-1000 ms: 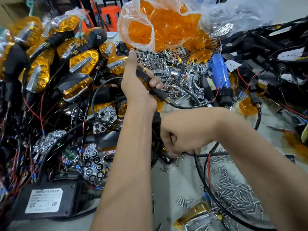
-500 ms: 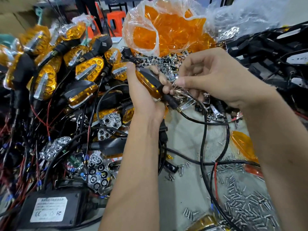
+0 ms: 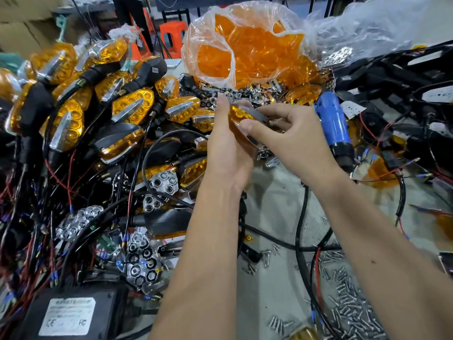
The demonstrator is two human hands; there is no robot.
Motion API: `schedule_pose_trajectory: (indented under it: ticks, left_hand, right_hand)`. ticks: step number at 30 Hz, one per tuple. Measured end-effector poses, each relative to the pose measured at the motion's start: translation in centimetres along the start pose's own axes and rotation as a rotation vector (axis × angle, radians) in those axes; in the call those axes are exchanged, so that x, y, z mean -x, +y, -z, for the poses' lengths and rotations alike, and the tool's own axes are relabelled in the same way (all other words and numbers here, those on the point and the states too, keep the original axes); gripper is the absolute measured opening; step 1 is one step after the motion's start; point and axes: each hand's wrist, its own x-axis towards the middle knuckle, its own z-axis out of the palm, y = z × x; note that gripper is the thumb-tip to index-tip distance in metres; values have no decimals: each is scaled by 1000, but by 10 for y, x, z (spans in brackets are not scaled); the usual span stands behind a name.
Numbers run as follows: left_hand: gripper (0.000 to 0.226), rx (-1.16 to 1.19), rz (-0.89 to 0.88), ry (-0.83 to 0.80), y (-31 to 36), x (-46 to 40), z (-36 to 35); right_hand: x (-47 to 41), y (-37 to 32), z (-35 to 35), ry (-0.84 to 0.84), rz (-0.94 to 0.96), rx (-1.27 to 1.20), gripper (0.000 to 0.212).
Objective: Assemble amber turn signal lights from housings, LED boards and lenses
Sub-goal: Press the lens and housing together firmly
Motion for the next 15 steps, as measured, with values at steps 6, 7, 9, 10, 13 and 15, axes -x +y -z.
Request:
schedule_pose_trajectory:
  ticks: [6,7,9,10,13,15]
  left_hand:
    - [41,-315,-164,-77,-1,-5,13]
    - [34,-335,-186,-81,0,-5,16]
    - [27,-276,-188,-83,0,-6,20]
    - [26,-247,-176,-84,1,-6,21]
    - [20,-232,-132,-69,2,-9,25]
    - [16,-221,-104,-66,4,-9,26]
  right_hand:
    - [3,1,4,36,93,85,27]
    - [3,2,4,65,117,101,26]
    - [4,5,4,113,150,113,23]
    - [3,7,4,127,165,124,22]
    - [3,9,1,130,236,246,31]
    - [4,9,-1,139,277,302,35]
